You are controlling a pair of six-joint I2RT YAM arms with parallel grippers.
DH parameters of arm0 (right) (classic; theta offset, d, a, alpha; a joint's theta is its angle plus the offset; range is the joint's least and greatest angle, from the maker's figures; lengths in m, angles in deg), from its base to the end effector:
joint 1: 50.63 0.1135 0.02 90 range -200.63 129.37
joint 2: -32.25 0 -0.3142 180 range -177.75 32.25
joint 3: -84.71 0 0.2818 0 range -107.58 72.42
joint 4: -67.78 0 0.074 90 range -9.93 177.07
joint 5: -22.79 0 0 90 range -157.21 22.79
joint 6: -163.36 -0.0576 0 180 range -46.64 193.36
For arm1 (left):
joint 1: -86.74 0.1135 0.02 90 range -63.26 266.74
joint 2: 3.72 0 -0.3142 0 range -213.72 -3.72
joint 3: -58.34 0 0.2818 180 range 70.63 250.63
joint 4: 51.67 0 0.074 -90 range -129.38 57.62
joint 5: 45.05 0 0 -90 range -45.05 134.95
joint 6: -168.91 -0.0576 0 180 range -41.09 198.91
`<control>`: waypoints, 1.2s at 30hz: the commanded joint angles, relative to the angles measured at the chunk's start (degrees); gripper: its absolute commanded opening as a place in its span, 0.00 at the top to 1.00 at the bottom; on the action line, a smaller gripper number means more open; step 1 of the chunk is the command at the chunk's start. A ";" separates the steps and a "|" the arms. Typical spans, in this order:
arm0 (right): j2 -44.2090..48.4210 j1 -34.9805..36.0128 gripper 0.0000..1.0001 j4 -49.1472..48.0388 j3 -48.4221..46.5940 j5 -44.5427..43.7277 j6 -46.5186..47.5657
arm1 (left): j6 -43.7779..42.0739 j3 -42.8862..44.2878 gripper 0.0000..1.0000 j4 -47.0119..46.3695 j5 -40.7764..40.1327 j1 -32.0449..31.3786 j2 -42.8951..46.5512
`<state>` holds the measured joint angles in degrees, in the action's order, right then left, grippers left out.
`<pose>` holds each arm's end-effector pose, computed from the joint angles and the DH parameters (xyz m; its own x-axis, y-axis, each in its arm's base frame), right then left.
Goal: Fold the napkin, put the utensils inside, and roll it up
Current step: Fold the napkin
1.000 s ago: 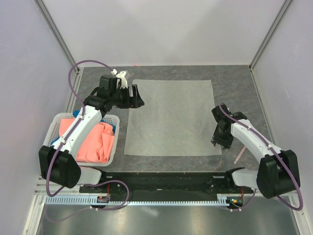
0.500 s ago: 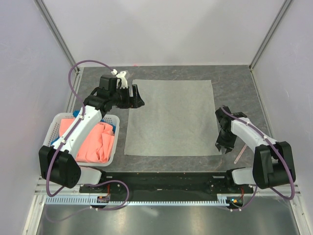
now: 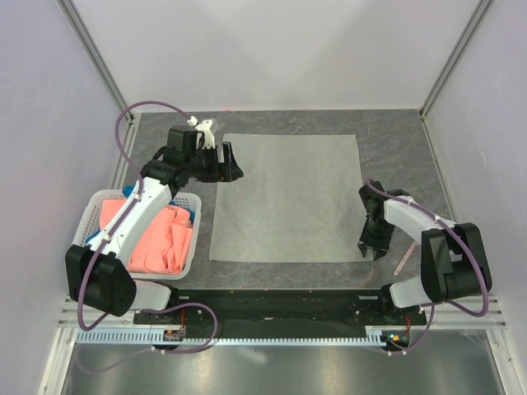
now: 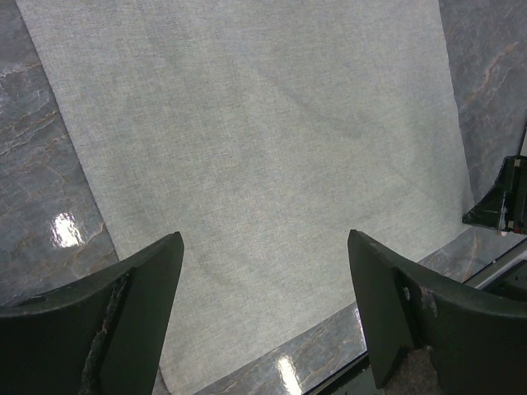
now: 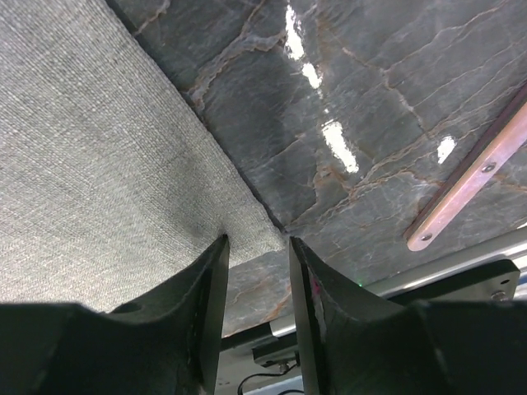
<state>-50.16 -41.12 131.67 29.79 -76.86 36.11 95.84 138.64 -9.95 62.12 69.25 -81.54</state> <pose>0.2238 0.0277 0.1641 -0.8858 0.4566 -0.0823 0.4640 0.8734 -0.1480 0.3146 -0.1170 0.3512 -0.7243 -0.0635 -0.6866 0.3076 0.8614 -0.4042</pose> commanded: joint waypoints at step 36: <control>10.52 -0.20 1.00 5.26 -6.23 -7.31 -3.61 | -1.99 0.37 0.12 -2.18 2.08 -0.26 1.36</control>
<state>-41.11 -41.33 131.97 29.18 -78.72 32.63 95.84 138.64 -9.97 62.14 69.25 -81.54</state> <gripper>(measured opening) 0.015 0.880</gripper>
